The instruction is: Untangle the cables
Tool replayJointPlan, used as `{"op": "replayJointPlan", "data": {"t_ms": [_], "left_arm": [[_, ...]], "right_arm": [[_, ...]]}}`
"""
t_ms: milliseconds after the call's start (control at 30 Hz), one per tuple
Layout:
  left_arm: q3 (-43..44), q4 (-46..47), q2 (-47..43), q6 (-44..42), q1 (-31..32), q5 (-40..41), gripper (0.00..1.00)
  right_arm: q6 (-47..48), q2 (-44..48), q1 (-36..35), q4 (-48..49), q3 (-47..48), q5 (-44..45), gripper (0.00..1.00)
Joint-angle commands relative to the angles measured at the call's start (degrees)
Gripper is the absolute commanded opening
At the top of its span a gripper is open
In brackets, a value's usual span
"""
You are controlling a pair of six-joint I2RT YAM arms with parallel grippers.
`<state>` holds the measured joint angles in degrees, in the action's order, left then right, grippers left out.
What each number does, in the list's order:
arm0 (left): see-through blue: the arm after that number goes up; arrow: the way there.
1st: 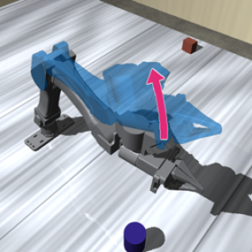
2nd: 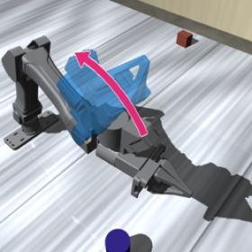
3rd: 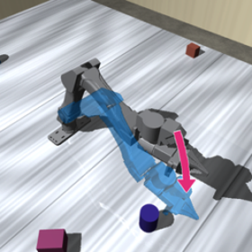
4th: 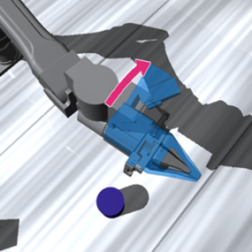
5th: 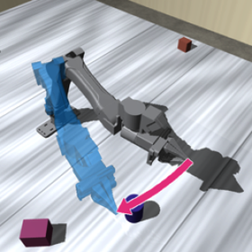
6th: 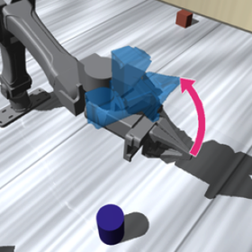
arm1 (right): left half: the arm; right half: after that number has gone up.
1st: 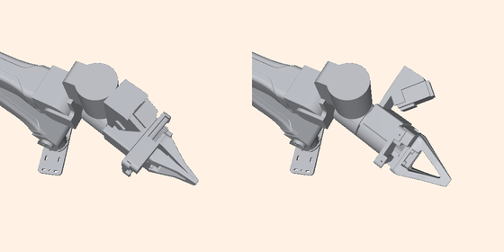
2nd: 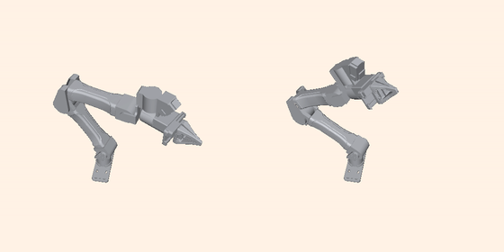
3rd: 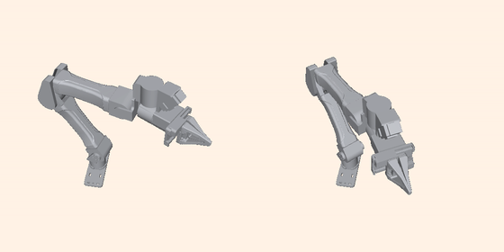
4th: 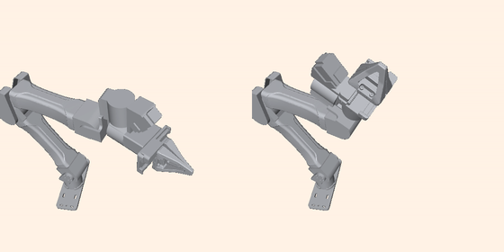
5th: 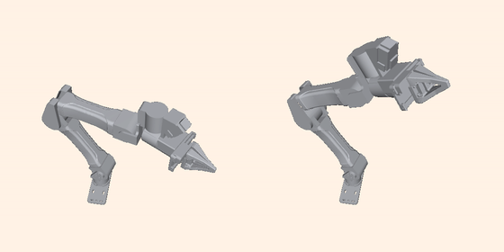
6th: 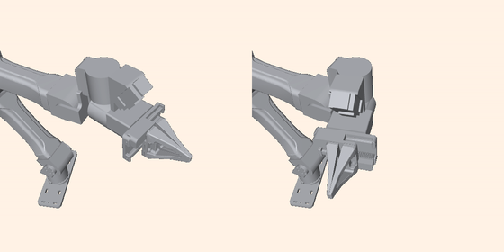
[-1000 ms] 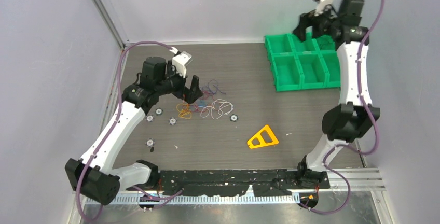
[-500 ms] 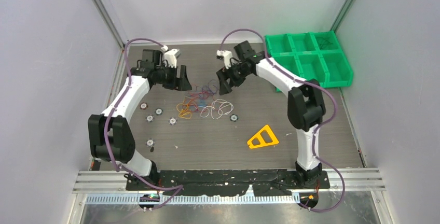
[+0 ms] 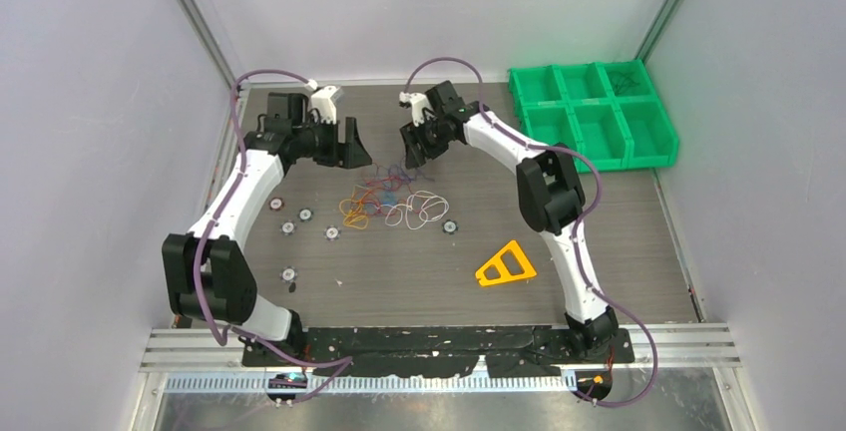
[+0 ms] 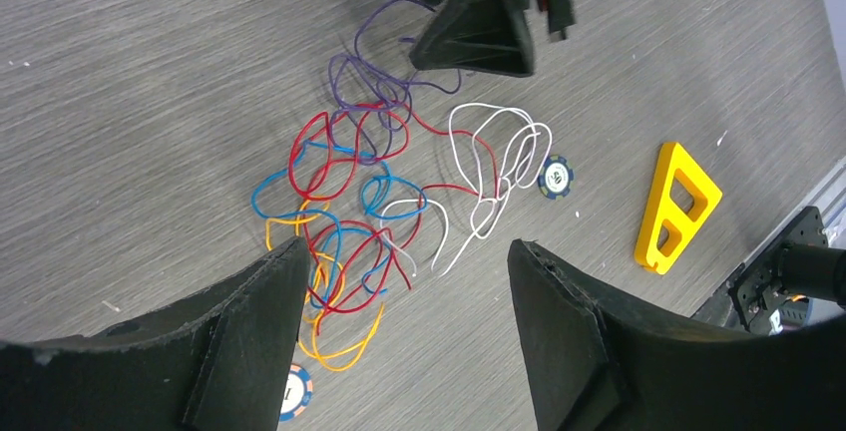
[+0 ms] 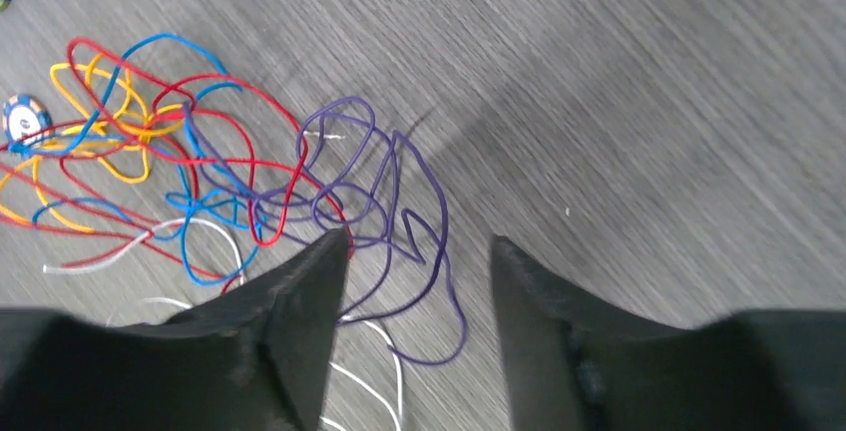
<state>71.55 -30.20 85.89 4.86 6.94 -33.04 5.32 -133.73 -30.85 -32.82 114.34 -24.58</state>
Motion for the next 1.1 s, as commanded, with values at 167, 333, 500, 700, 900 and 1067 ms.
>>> {"op": "replayJointPlan", "data": {"t_ms": [167,333,500,700,900,1067], "left_arm": [[-0.1,2.0,-3.7,1.7,-0.5,-0.4,0.74],[-1.7,5.8,-6.2,2.2,-0.4,-2.4,0.78],[-3.8,12.8,-10.3,1.6,-0.4,-7.0,0.96],[-8.6,23.6,-16.0,-3.5,1.7,-10.9,0.99],[-10.0,29.3,-15.9,-2.6,5.4,-11.3,1.00],[-13.3,38.2,-15.5,-0.8,8.1,-13.6,0.98]], "right_arm": [[0.7,6.3,-1.1,-0.7,3.9,-1.6,0.06],[0.3,19.3,-1.1,-1.1,2.6,-8.7,0.05],[0.3,25.7,-1.1,-2.5,2.4,-11.9,0.05],[-2.4,28.0,-1.1,-3.3,6.5,-16.3,0.05],[-7.6,28.6,-1.1,-2.1,13.5,-18.8,0.05],[-11.5,29.4,-1.1,-0.1,16.2,-20.0,0.05]]}}
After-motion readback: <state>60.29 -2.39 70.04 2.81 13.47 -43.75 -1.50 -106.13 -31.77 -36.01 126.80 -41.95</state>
